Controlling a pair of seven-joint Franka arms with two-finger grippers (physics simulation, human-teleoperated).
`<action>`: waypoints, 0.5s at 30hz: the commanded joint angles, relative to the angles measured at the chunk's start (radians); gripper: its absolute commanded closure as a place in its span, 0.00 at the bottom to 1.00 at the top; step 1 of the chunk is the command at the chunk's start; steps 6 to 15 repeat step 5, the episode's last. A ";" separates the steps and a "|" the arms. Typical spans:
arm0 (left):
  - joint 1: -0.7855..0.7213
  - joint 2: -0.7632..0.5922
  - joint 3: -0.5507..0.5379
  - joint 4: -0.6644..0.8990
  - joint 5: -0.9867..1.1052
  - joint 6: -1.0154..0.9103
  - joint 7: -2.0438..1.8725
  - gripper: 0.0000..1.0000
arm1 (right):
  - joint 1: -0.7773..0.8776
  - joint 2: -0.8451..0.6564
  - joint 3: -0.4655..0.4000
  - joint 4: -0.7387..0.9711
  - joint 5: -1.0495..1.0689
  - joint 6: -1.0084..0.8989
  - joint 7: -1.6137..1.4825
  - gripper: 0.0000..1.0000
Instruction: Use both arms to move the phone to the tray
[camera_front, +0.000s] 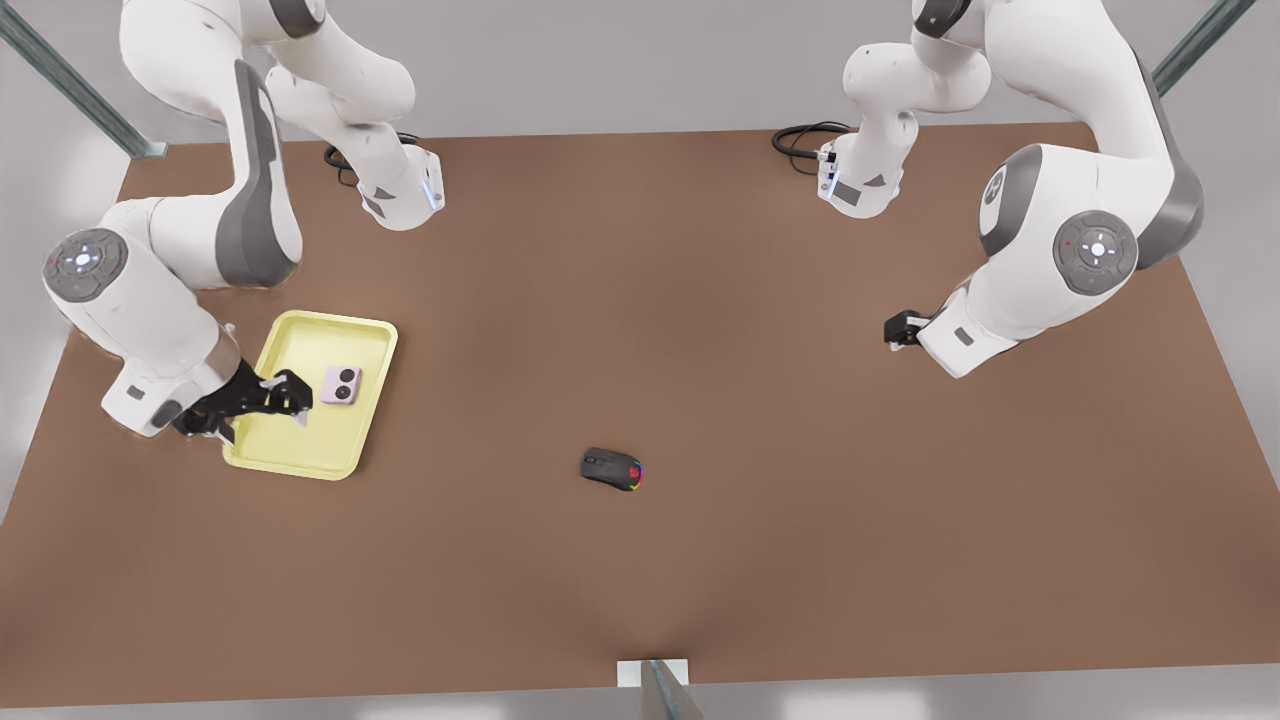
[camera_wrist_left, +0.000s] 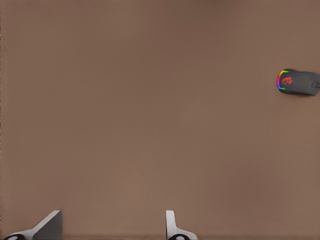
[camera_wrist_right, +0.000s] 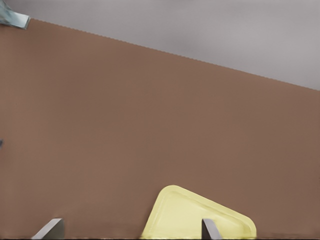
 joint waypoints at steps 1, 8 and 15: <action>0.000 -0.001 0.000 0.001 0.010 -0.046 0.003 0.00 | -0.067 -0.026 0.073 0.016 -0.034 -0.413 0.151 0.00; 0.000 0.000 0.000 0.001 0.010 -0.064 0.003 0.00 | -0.098 0.000 0.121 0.071 -0.023 -0.371 0.225 0.00; 0.000 0.000 0.000 0.001 0.010 -0.064 0.003 0.00 | -0.098 0.000 0.121 0.071 -0.023 -0.371 0.225 0.00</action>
